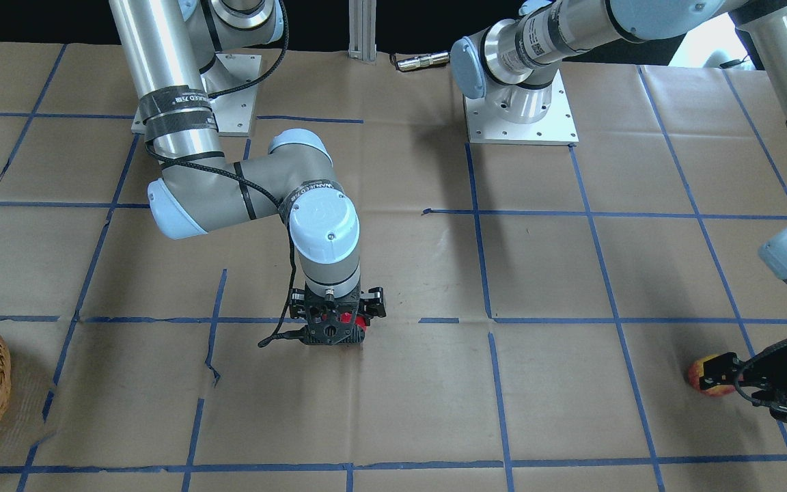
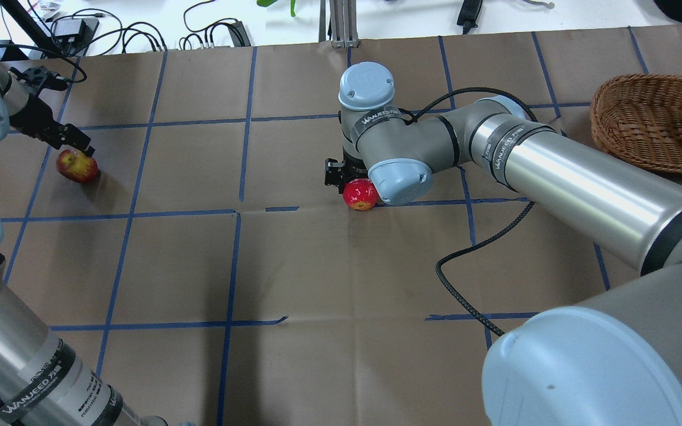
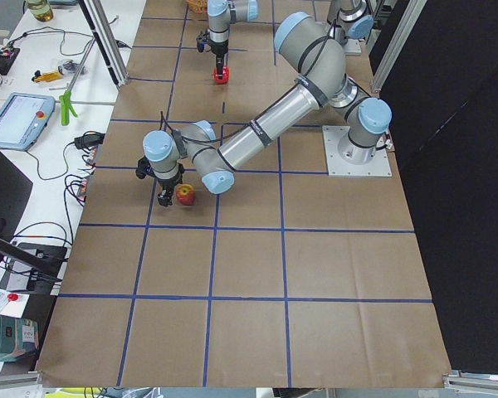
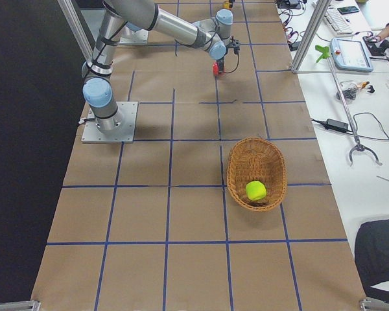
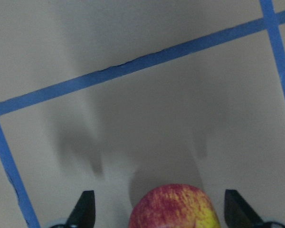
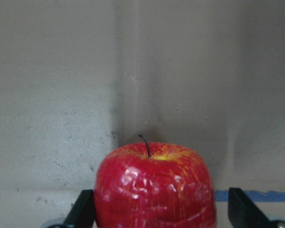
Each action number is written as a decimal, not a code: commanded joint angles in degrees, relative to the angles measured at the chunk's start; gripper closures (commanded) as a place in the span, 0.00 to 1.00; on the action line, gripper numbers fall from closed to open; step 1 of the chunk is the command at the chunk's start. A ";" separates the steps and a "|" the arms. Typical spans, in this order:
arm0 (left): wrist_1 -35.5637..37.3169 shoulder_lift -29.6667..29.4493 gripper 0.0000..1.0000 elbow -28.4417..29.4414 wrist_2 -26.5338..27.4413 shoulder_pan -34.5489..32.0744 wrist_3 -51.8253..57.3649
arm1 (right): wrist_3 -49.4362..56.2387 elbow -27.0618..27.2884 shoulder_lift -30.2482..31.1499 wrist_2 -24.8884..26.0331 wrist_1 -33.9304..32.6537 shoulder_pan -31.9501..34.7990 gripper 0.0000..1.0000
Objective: Put all apples into basket
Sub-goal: 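Drop red apple into basket with right while left lifts yellow-red apple, then set the yellow-red apple at centre with the left gripper while the right withdraws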
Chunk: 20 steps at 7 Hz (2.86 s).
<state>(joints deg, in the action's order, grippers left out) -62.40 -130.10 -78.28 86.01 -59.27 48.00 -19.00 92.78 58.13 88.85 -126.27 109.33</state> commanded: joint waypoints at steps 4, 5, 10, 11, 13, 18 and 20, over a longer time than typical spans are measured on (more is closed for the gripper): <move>-2.72 0.02 0.36 -1.70 4.44 0.91 -0.97 | 2.29 -1.81 5.30 0.35 1.45 -4.18 0.79; -5.25 0.89 0.57 -0.48 4.43 0.39 -2.63 | 4.21 -2.16 7.93 -0.08 6.69 -11.70 0.79; -19.84 16.96 0.75 -1.69 4.44 -22.14 -23.59 | 50.72 -5.92 9.73 0.18 9.12 -45.31 0.83; -19.86 17.51 0.75 -2.14 4.08 -29.95 -32.87 | 58.21 -9.25 5.54 0.27 8.94 -49.35 0.84; -17.07 15.15 0.75 -3.98 3.99 -43.41 -48.19 | 64.51 -15.24 -1.77 -0.87 9.55 -54.13 0.84; 1.23 2.83 0.75 -6.01 3.64 -52.27 -56.09 | 65.84 -15.17 -5.40 0.01 8.76 -54.49 0.82; 0.45 4.32 0.01 -6.89 3.90 -52.35 -55.73 | 65.84 -15.26 -5.22 0.36 8.85 -54.49 0.01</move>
<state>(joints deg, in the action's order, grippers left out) -61.56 -126.52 -85.00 89.78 -111.57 -7.84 46.83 77.59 52.84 89.02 -117.42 54.88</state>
